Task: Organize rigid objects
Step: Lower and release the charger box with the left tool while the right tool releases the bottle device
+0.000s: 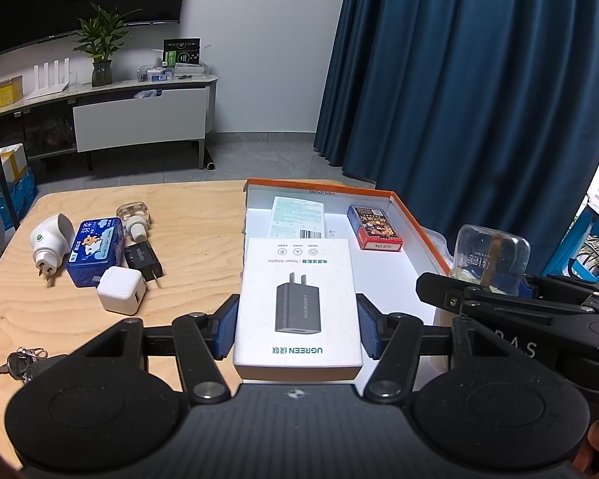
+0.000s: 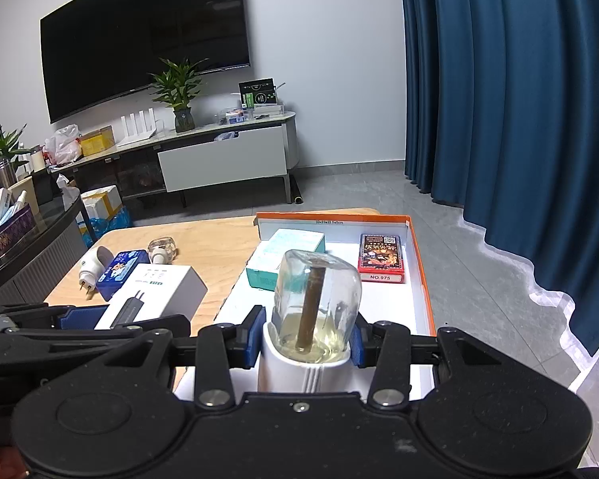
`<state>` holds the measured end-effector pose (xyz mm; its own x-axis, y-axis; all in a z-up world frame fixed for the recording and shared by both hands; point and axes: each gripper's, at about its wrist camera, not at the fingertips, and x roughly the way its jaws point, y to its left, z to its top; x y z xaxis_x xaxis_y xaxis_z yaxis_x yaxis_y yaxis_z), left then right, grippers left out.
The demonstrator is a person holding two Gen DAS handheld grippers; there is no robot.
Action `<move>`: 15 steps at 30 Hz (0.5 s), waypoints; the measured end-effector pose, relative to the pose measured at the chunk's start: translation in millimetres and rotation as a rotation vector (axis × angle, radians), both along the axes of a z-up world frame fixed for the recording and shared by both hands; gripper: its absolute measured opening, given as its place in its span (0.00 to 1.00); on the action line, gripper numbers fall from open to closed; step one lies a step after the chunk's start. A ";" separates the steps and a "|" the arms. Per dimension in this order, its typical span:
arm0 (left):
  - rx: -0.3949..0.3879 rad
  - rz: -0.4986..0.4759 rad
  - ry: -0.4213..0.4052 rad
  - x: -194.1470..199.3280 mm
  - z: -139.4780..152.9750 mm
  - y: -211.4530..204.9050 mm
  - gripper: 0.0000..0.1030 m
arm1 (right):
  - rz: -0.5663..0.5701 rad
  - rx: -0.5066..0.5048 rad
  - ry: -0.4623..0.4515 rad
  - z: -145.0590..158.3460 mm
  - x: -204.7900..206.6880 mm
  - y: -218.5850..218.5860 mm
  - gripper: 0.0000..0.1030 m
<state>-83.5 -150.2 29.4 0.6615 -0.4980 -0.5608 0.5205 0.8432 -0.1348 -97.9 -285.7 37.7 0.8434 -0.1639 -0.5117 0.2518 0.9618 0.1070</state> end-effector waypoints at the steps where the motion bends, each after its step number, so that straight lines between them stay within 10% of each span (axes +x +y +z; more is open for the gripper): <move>1: 0.000 0.000 0.000 0.1 -0.7 -0.1 0.58 | 0.000 0.001 0.001 -1.1 -0.7 0.4 0.49; 15: 0.028 -0.017 0.009 7.8 -7.2 -10.0 0.58 | -0.003 0.026 0.019 -8.1 -3.0 -3.1 0.50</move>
